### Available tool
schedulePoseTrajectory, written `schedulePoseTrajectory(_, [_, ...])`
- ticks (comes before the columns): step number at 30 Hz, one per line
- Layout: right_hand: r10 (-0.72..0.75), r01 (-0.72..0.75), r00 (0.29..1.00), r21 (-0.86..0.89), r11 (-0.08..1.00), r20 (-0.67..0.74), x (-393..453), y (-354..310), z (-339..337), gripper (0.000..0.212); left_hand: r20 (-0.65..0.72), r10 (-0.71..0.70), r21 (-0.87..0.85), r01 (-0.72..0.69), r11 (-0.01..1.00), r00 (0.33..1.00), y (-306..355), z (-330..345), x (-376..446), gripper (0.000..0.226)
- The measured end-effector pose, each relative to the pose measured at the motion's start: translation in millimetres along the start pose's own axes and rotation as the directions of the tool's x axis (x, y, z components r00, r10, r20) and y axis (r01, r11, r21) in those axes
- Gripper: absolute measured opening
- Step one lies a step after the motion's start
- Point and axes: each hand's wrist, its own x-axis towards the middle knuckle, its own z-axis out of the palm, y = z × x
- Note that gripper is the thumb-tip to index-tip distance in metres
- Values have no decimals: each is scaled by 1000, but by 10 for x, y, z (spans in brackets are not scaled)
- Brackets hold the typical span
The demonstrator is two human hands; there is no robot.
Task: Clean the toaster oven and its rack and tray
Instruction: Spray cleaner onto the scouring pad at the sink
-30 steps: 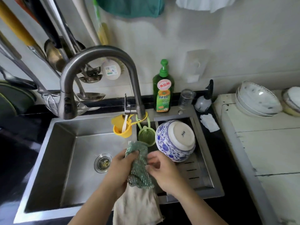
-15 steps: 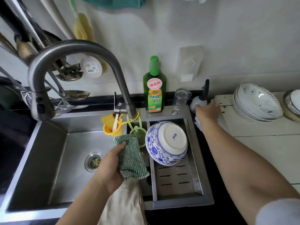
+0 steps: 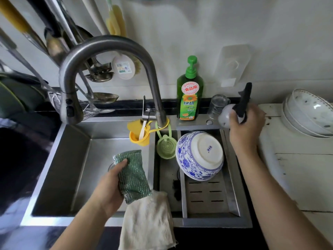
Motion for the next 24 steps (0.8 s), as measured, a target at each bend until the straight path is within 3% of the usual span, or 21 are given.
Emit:
schedulePoseTrajectory(2, [-32, 26, 999, 149, 988, 38, -349, -425, -169, 9, -30, -23, -37, 22, 999, 999, -3, -218, 33, 39])
schedulePoseTrajectory(4, [34, -91, 982, 305, 948, 188, -715, -818, -219, 17, -37, -34, -72, 31, 997, 999, 4, -451, 60, 42])
schedulePoseTrajectory(6, [93, -292, 902, 437, 851, 421, -1062, -1162, -188, 18, -55, 0, -61, -3, 998, 998, 55, -671, 93, 42])
schedulePoseTrajectory(9, [97, -485, 738, 425, 764, 668, -1542, -1443, -10, 20, -97, 112, 52, -107, 993, 989, 159, -967, 147, 30])
schedulePoseTrajectory(12, [100, -510, 706, 405, 759, 701, -1849, -1725, 175, 26, -190, 186, 216, -144, 966, 964, 302, -1270, 236, 14])
schedulePoseTrajectory(16, [284, -616, 700, 354, 704, 655, -2158, -2130, 437, 19, -142, 76, -71, -87, 994, 987, 560, -1810, 399, 25])
schedulePoseTrajectory(19, [281, -544, 726, 274, 793, 627, -2342, -2278, 553, 23, 5, 30, -115, -29, 993, 1000, 653, -2100, 433, 28])
schedulePoseTrajectory(22, [122, -291, 745, 155, 944, 655, -2463, -2355, 634, 35, 93, 24, -125, -12, 992, 995, 779, -2336, 434, 34])
schedulePoseTrajectory(24, [30, -133, 713, 93, 987, 701, -2506, -2410, 688, 38, 143, 25, -201, 4, 980, 989, 844, -2445, 447, 40])
